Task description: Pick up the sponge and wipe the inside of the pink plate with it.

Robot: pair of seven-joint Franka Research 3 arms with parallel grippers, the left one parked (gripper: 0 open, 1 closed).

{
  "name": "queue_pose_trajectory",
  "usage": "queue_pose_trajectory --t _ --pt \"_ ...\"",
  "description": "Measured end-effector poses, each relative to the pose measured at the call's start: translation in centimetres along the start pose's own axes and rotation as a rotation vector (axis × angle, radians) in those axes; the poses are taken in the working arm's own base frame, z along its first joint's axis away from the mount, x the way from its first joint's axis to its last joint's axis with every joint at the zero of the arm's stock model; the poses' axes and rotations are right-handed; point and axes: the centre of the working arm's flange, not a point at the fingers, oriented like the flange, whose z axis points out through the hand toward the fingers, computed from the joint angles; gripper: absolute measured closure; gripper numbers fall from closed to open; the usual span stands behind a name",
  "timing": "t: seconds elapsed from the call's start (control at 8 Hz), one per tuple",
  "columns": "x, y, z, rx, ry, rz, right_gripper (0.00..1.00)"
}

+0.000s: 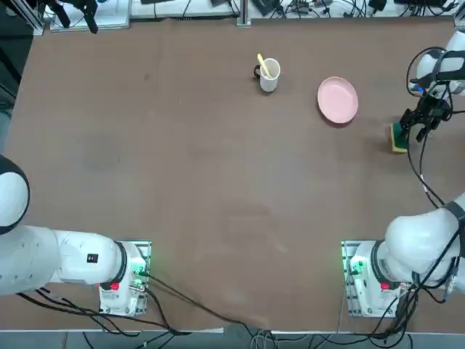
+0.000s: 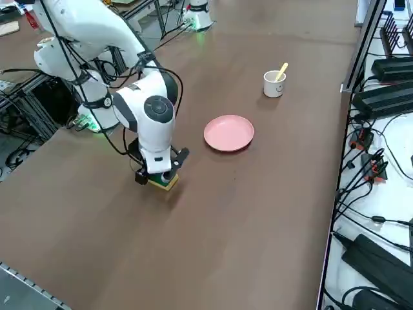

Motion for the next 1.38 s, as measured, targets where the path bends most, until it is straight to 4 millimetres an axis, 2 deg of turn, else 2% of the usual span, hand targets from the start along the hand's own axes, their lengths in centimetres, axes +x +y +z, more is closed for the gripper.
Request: queue_pose_trajectory --t 0.62,1.38 --pt "1.1 -0.4 1.8 -0.004 0.017 0.010 0.10" --pt "1.5 -0.7 1.4 -0.007 0.034 0.044 0.11"
